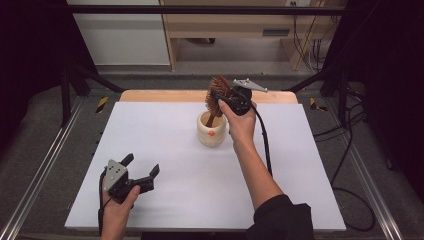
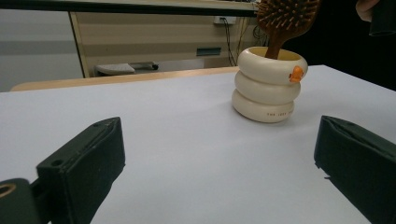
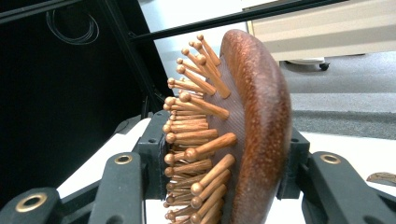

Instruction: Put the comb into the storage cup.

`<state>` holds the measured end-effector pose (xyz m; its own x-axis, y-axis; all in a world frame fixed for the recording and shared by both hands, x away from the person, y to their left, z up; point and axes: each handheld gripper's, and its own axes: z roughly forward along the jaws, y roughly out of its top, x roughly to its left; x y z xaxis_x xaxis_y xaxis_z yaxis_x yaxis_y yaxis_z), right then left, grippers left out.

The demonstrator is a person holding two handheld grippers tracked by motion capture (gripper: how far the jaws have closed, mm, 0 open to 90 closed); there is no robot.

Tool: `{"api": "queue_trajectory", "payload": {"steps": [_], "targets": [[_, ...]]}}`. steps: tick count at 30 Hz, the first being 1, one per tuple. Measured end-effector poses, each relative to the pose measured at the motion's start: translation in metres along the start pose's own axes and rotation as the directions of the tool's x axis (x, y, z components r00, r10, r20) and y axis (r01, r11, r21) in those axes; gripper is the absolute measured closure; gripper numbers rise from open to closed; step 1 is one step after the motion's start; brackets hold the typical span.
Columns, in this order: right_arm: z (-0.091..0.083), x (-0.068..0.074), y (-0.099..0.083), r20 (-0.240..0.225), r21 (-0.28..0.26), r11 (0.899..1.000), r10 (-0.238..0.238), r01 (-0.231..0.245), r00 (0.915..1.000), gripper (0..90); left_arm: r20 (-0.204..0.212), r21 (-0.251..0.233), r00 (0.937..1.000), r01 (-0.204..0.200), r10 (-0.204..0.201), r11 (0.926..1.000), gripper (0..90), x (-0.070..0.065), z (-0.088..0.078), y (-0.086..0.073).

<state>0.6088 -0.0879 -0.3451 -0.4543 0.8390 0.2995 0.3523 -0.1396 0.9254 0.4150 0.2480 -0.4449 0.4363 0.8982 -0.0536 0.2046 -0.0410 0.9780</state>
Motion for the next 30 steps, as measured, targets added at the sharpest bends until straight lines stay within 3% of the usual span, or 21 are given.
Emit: {"api": "queue_trajectory", "payload": {"steps": [30], "targets": [[0.0036,-0.0016,-0.0073,-0.003,0.012,1.000,0.001,-0.001,1.0000,49.7,0.003,0.004,1.0000,-0.007,0.007,1.0000,2.0,-0.0005,0.0006,-0.0004]]}}
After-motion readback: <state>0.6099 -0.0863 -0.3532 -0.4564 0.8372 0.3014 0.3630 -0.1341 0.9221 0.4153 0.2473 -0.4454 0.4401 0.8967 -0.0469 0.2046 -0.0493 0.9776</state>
